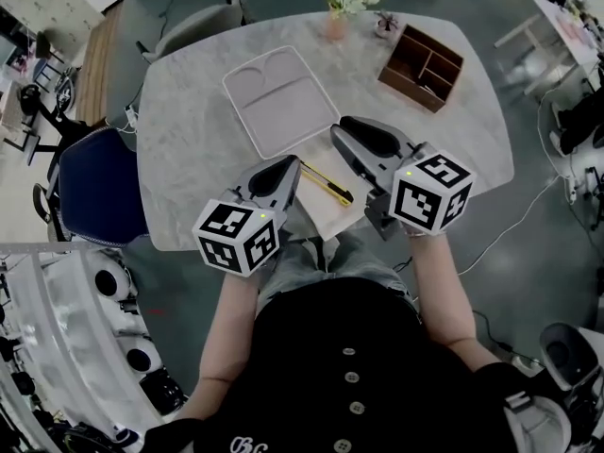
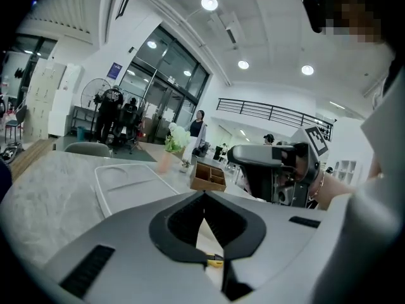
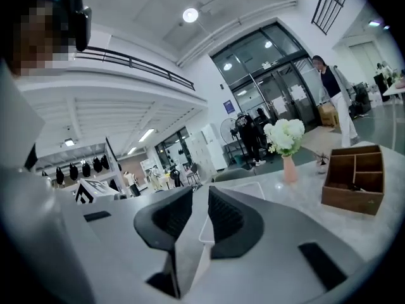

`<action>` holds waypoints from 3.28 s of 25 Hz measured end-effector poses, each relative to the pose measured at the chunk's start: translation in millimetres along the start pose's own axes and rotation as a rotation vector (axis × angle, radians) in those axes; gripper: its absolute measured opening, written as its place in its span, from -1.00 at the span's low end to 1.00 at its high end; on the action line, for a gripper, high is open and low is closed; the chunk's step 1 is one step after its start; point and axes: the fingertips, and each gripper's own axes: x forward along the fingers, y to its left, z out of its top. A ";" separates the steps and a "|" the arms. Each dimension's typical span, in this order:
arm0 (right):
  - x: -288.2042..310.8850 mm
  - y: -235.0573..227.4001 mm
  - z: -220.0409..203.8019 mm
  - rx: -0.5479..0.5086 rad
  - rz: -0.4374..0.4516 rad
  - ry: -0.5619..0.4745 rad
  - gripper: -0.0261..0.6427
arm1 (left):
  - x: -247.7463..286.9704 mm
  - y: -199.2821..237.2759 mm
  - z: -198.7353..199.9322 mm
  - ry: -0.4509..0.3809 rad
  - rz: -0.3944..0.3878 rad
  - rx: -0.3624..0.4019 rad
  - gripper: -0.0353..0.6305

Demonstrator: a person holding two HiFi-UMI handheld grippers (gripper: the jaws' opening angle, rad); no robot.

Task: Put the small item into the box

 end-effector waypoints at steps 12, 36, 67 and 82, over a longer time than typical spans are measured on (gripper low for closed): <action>-29.5 37.8 30.7 -0.011 0.155 -0.151 -0.91 | -11.4 -17.0 42.4 -0.113 -0.025 0.025 -0.84; -44.2 37.2 -39.6 -0.044 0.101 -0.036 -0.91 | -6.8 -39.8 -16.6 0.074 -0.028 0.033 -0.84; -45.4 38.4 -60.5 -0.019 0.108 0.030 -0.92 | -11.7 -42.2 -35.8 0.082 -0.019 -0.031 -0.84; -49.6 39.6 -73.6 -0.027 0.103 0.072 -0.92 | -14.1 -45.2 -41.3 0.085 -0.020 -0.051 -0.84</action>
